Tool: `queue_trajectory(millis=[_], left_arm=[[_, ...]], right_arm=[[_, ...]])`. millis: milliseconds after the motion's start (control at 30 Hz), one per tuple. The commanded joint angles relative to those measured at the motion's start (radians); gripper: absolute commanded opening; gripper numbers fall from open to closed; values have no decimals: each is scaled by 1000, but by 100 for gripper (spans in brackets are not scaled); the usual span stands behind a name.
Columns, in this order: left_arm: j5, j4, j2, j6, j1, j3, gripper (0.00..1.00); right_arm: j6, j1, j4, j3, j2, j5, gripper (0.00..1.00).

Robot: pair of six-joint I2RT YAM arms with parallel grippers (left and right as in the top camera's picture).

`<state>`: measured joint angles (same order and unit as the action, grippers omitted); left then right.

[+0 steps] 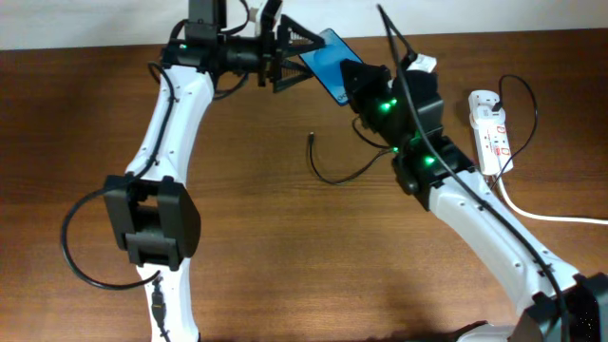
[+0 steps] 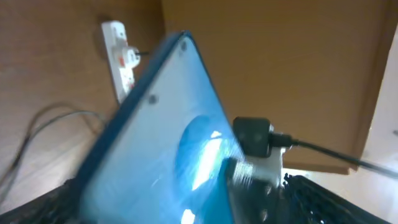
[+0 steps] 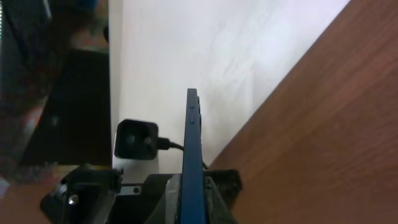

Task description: Plug charger to phone and switch on socket

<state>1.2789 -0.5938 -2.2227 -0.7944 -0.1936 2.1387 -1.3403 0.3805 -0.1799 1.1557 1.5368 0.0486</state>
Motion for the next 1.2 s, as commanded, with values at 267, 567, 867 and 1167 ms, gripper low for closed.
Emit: queue_trajectory(millis=[267,567,867,1167], left_arm=[[-49,182,-4,-341,-39,2,94],[-58,298,-4,-447,-67,2,83],[-63,331,-4,-448,-106,2,63],[-84,328,-4,-448,-109,2,32]], right_arm=[[-57,5,-41,34,14,-106,4],[-128,5,-48,34,14,-106,4],[-300,5,-90,34,37,-103,4],[-299,5,-113,34,60,-79,4]])
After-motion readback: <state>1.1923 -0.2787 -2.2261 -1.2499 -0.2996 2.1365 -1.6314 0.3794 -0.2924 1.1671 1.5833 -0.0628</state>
